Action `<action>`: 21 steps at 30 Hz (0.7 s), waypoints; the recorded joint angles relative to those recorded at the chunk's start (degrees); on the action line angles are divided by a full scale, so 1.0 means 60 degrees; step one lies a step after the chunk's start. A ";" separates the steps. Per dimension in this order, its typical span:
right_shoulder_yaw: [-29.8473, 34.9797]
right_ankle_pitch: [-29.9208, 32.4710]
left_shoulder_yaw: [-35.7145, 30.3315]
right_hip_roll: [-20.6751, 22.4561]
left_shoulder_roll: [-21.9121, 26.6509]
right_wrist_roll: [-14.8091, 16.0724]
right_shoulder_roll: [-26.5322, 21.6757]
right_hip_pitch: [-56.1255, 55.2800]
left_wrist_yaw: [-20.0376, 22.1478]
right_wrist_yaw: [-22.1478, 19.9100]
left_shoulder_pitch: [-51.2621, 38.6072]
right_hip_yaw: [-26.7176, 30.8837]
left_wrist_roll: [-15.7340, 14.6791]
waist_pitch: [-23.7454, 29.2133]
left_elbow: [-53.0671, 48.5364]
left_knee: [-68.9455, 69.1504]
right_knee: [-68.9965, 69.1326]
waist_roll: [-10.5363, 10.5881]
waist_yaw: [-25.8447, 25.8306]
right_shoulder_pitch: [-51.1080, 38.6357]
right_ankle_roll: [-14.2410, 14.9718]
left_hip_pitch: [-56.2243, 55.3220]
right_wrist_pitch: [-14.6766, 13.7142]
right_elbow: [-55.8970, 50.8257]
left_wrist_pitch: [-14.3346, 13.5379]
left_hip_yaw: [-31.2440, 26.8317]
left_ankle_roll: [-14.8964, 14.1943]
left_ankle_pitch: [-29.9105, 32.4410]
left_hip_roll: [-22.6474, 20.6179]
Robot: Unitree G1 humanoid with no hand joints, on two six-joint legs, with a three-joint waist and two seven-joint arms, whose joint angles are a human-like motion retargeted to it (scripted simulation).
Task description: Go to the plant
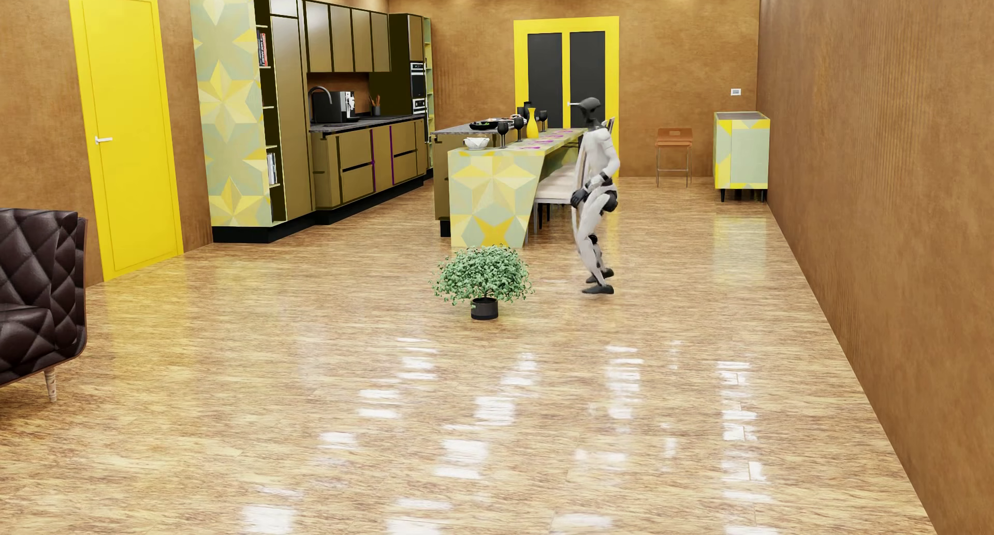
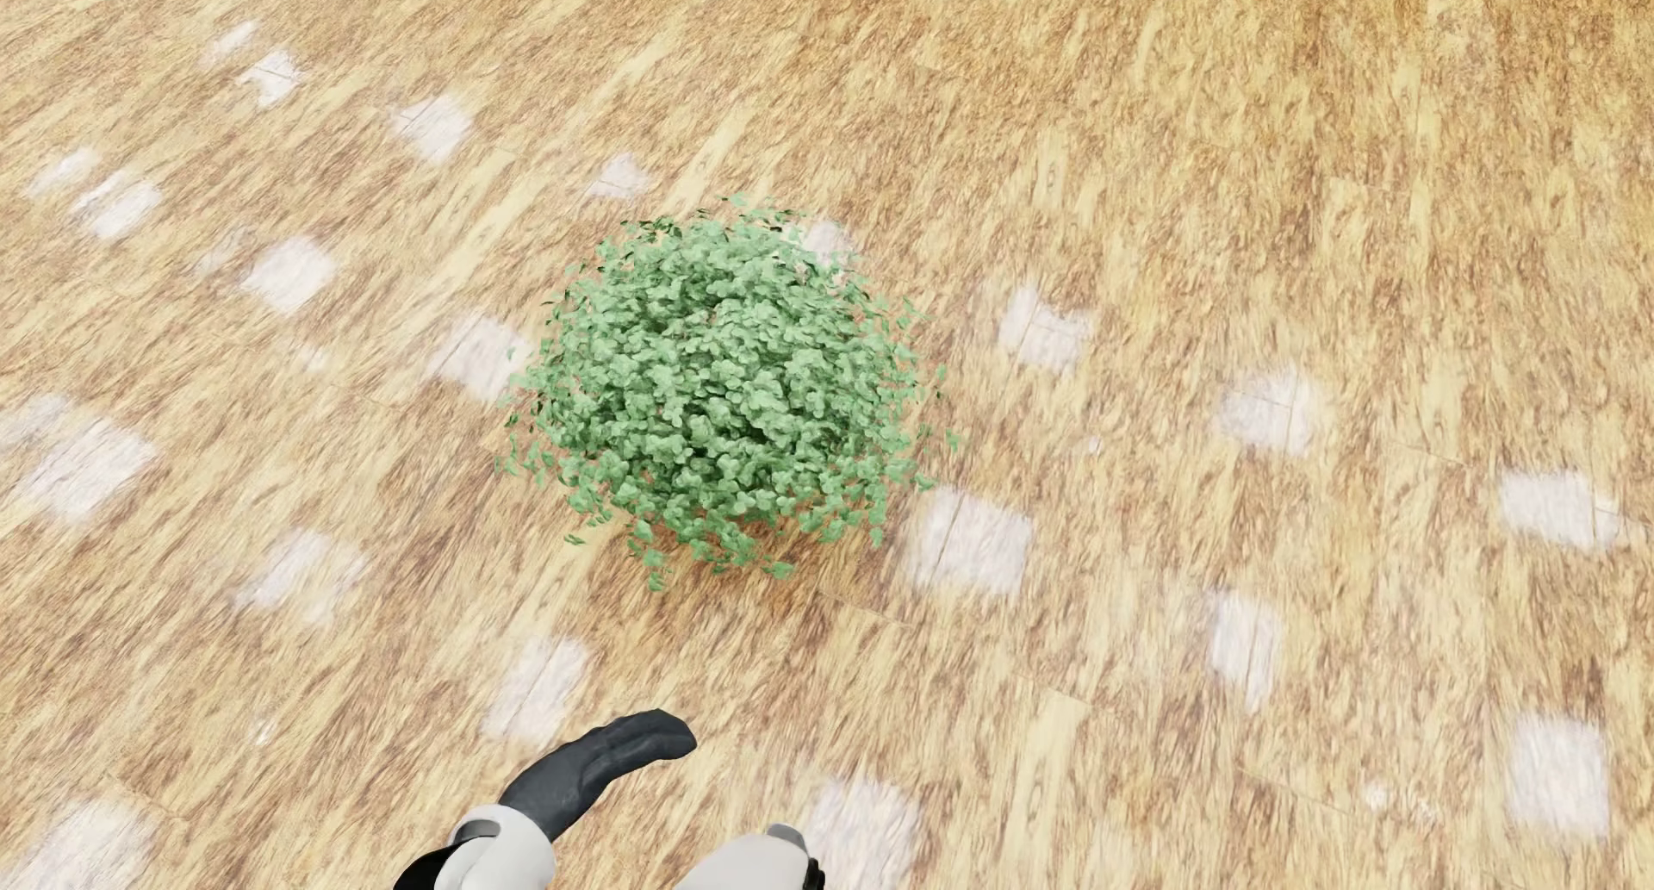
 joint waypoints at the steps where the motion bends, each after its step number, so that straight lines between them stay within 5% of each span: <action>1: -0.0263 -0.0971 -0.0350 -0.0405 0.0022 -0.0140 0.0799 0.0620 0.0138 -0.0237 -0.0397 -0.1827 -0.0285 0.0008 -0.0098 0.0326 -0.0501 0.0043 -0.0098 0.0008 0.0004 -0.0301 0.0042 0.0072 0.0142 -0.0195 -0.0357 0.0017 0.0221; 3: -0.0238 -0.1299 -0.0140 -0.0203 -0.0163 -0.0533 0.1988 0.1567 0.1300 -0.0565 -0.0470 -0.3685 -0.0531 -0.0083 -0.0020 -0.0125 -0.2000 0.0203 -0.0364 -0.0887 0.0004 -0.0490 0.0415 0.0809 0.0700 0.2374 -0.0035 0.0148 0.2251; 4: 0.0049 -0.1098 0.0082 -0.0009 -0.0285 -0.0584 0.2286 0.1824 0.1700 -0.0370 -0.0311 -0.4059 -0.0449 -0.0154 0.0100 -0.0285 -0.2511 0.0247 -0.0404 -0.1476 0.0005 -0.0344 0.0524 0.1251 0.0981 0.3318 -0.0346 0.0211 0.2881; 6: 0.1046 -0.1069 0.0530 0.0081 -0.0379 -0.0453 0.2200 0.1756 0.1771 0.0444 -0.0109 -0.4903 -0.0639 -0.0251 0.0581 0.0467 -0.2338 0.0250 -0.0398 -0.2562 -0.0042 -0.0162 -0.0075 0.1673 0.1370 0.3695 -0.0503 -0.0109 0.3399; 8: 0.1358 -0.0981 0.1029 0.0194 -0.0326 -0.0095 0.1966 0.1606 0.1766 0.0410 0.0027 -0.5459 -0.1139 -0.0350 0.1495 0.0890 -0.2177 0.0309 -0.0400 -0.3312 -0.0226 0.0743 -0.0805 0.1557 0.1748 0.4893 0.0413 -0.0190 0.4384; 9: 0.1090 -0.0931 0.1138 0.0194 -0.0321 0.0176 0.1852 0.1696 0.1833 0.0103 0.0069 -0.5710 -0.1220 -0.0412 0.2068 0.0129 -0.2267 0.0339 -0.0375 -0.3458 -0.0299 0.1591 -0.0961 0.1424 0.2016 0.5447 -0.0715 -0.0003 0.4565; 11: 0.0440 -0.1035 0.1065 0.0023 -0.0363 0.0509 0.1793 0.1892 0.1954 -0.0808 -0.0066 -0.6210 -0.1101 -0.0494 0.3263 -0.2340 -0.2070 0.0345 -0.0338 -0.3637 -0.0421 0.2892 -0.0924 0.1163 0.2635 0.5364 -0.0916 -0.1284 0.3755; 14: -0.0810 -0.0580 0.0978 -0.1312 -0.0656 0.1445 0.1828 0.1676 0.2234 -0.2223 -0.0463 -0.7083 -0.1172 -0.0413 0.5202 -0.3579 -0.0420 0.0024 -0.0482 -0.3215 -0.0689 0.3320 -0.0756 0.1104 0.3320 0.4637 -0.0655 -0.0408 0.2418; 15: -0.0694 -0.0122 0.0821 -0.1831 -0.0650 0.1659 0.1695 0.1450 0.2128 -0.2169 -0.0529 -0.7187 -0.1026 -0.0370 0.5665 -0.3946 0.0380 -0.0097 -0.0526 -0.3141 -0.0815 0.3528 -0.0638 0.1363 0.3452 0.4422 -0.0624 -0.0173 0.2029; 17: 0.0566 0.0794 0.0641 -0.2767 -0.0571 0.1240 0.0991 0.0892 0.2555 -0.0837 -0.0312 -0.6984 -0.0728 -0.0304 0.5895 -0.4572 0.1938 -0.0328 -0.0585 -0.3304 -0.0994 0.3960 -0.0537 0.2175 0.2959 0.4096 -0.0567 0.0193 0.1374; 19: 0.1595 0.0930 0.1223 -0.3171 -0.0670 0.0667 0.0627 0.0498 0.3358 0.0471 0.0027 -0.6612 -0.1212 -0.0260 0.5796 -0.4698 0.2874 -0.0527 -0.0613 -0.3493 -0.0941 0.4121 -0.0582 0.2847 0.2488 0.3714 -0.0574 0.0338 0.1038; 21: 0.1183 -0.0137 0.1797 -0.2725 -0.0789 0.0777 0.1069 0.0261 0.3440 -0.0124 0.0325 -0.5877 -0.1705 -0.0245 0.5589 -0.4821 0.2584 -0.0646 -0.0582 -0.3454 -0.1144 0.4229 -0.0591 0.2921 0.2461 0.3443 -0.0644 0.0448 0.0924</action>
